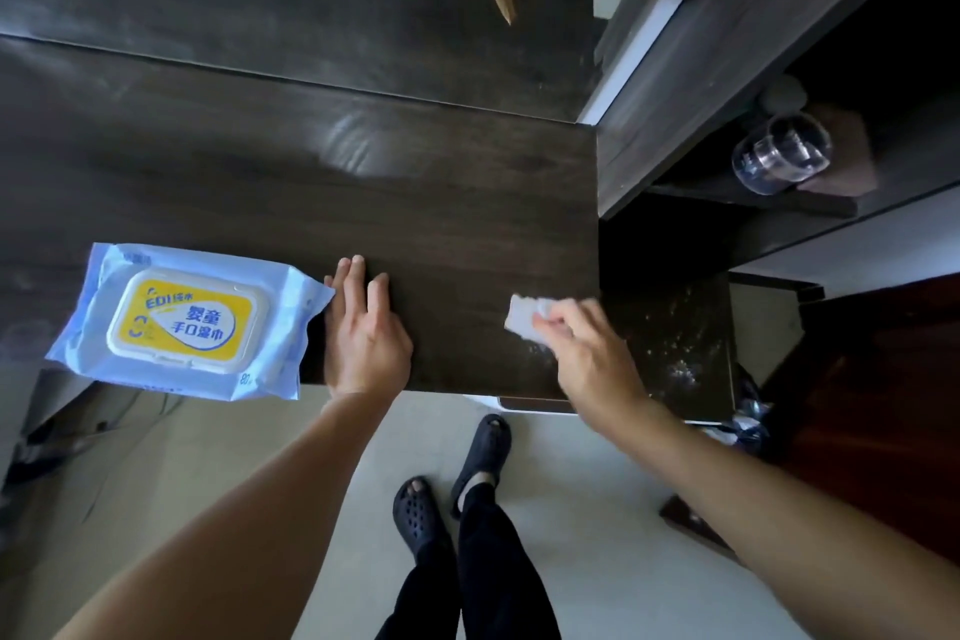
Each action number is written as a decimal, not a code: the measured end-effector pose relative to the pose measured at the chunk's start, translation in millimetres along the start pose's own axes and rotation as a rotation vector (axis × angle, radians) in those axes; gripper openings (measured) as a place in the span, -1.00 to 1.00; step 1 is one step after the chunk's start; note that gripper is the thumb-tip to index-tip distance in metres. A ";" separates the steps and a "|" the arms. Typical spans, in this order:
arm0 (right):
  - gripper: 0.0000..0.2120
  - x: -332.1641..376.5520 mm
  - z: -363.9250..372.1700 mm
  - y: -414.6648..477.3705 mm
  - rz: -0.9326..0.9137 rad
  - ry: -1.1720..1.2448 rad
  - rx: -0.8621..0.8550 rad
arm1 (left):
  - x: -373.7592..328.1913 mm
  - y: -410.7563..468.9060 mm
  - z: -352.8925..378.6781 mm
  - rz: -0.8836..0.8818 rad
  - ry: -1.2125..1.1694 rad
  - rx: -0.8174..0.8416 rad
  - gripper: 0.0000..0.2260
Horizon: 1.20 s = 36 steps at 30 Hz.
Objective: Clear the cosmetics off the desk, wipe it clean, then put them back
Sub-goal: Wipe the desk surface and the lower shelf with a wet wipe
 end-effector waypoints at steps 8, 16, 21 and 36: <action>-0.69 9.3 -20.3 -12.4 0.021 0.334 -0.067 | -2.4 -0.1 -2.5 0.000 -0.013 0.004 -0.63; -0.56 0.6 -7.3 66.8 0.243 0.141 -0.115 | 0.0 -0.5 -0.8 0.027 -0.016 -0.010 -0.63; -0.60 47.8 31.5 -61.1 -0.031 0.197 0.059 | 1.2 -1.3 -0.6 0.006 -0.027 0.007 -0.68; -0.61 -107.5 8.3 -194.0 1.070 1.047 -0.121 | -101.0 -28.2 17.9 0.170 0.045 0.233 -0.61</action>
Point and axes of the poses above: each hand's wrist, its own y-axis towards the middle knuckle, its own z-axis out of the palm, x = y × z, the point moved 3 cm from there along y, towards the middle knuckle, and after that the axes turned 12 degrees about x, right-handed, at the moved point
